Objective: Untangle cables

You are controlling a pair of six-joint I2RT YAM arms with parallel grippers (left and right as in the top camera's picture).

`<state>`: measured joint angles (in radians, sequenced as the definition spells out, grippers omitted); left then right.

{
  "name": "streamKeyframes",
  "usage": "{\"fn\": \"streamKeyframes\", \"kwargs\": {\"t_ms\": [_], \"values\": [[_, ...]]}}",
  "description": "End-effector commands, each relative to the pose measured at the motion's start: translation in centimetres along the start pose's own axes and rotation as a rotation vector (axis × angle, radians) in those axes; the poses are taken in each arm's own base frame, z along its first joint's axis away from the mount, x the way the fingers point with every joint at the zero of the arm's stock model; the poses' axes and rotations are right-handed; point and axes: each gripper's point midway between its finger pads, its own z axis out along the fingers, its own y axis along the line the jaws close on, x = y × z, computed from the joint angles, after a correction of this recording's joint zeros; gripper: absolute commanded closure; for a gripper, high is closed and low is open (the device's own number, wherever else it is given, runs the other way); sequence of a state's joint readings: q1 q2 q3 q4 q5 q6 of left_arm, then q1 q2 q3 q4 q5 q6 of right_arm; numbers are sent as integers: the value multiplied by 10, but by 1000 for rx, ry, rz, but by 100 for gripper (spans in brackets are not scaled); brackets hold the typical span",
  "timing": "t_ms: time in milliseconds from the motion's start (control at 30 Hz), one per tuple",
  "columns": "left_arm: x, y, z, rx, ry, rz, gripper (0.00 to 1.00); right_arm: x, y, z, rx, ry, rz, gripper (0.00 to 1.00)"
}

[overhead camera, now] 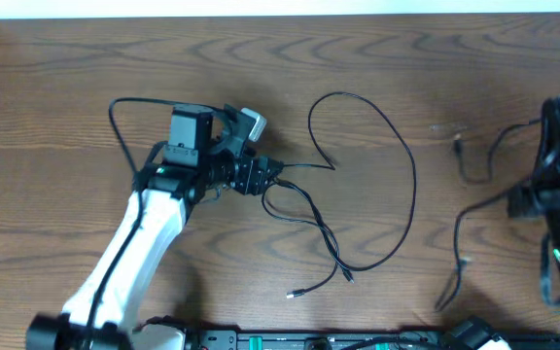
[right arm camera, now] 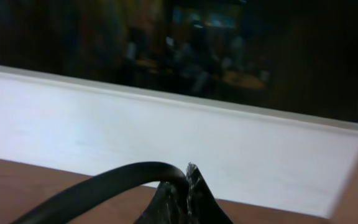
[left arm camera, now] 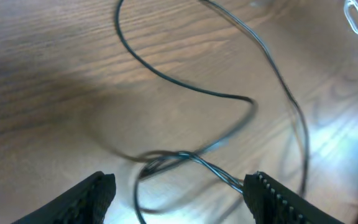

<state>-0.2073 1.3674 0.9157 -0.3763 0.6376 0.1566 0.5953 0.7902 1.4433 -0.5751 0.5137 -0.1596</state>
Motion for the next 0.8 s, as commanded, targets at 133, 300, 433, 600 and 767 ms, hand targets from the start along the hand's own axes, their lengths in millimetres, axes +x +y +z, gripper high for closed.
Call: {"fn": "streamKeyframes", "kwargs": {"t_ms": [133, 300, 433, 600, 767], "values": [[4, -35, -47, 25, -13, 0, 32, 35, -18, 59, 196, 152, -168, 99], [27, -55, -74, 28, 25, 19, 32, 73, -34, 104, 200, 253, -138, 99], [47, -68, -91, 34, 63, 27, 32, 97, -53, 131, 149, 296, -79, 99], [67, -77, -102, 37, 113, -4, 32, 114, -117, 148, 214, 291, 37, 99], [74, -77, -102, 41, 145, -26, 31, 125, -189, 139, 397, 275, 138, 99]]}}
